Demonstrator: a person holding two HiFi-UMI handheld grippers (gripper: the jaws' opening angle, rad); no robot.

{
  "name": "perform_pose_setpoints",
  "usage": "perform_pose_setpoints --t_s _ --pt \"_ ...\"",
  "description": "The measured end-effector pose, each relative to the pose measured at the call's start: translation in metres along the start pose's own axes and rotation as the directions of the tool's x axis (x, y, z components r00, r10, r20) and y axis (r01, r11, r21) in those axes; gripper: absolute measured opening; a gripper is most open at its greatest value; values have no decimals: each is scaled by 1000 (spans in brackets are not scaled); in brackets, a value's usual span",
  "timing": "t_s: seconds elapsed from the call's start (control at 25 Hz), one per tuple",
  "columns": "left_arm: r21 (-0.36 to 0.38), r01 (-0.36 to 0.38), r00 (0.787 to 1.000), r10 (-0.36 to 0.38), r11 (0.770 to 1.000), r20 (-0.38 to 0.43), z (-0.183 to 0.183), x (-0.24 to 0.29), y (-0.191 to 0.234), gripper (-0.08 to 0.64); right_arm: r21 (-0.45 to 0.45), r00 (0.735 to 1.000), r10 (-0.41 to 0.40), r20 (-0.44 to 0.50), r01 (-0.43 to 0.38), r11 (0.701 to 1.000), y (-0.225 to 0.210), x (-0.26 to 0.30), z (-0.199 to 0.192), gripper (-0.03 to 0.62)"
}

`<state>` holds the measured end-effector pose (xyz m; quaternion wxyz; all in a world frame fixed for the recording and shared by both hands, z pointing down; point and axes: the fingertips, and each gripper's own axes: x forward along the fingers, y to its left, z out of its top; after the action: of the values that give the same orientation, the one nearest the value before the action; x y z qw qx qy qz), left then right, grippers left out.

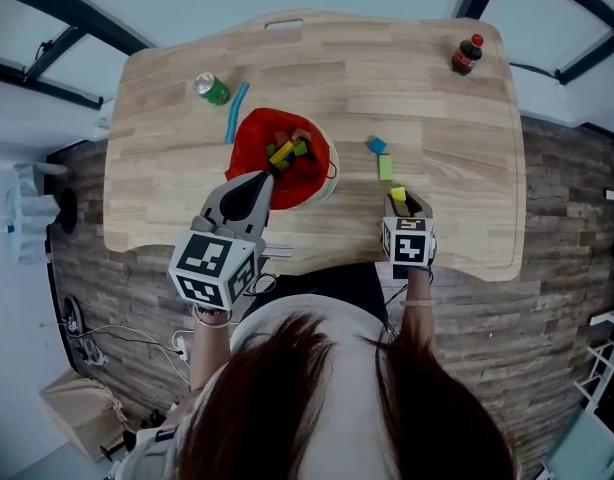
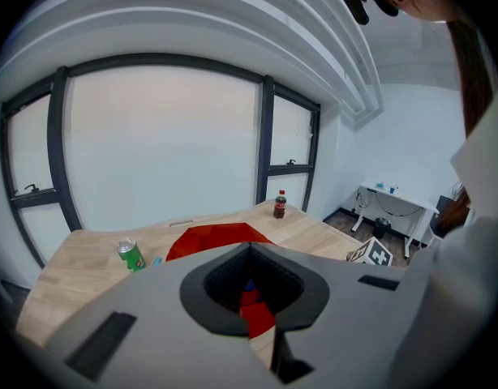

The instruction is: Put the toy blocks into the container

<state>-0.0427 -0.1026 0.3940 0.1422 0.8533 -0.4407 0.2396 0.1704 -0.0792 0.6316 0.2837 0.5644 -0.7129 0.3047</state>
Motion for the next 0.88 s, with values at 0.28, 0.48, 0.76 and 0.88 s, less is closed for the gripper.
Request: perform_pose_setpoints --t_s 0.28,0.48,0.76,0.88 --pt "-9 -2 999 2 1000 38 5 -9 0 9 -18 999 9 37 -8 1000 9 -13 14 152" --pt "-20 1 998 0 1000 70 9 -14 0 9 -44 998 13 63 -10 999 14 -21 25 152" --pt "-28 7 995 -5 1000 101 12 -19 -4 9 -55 996 24 91 -19 998 24 -34 33 152" --pt "-33 9 993 -5 999 116 14 -21 -3 9 -61 994 26 107 -20 998 28 -40 39 152"
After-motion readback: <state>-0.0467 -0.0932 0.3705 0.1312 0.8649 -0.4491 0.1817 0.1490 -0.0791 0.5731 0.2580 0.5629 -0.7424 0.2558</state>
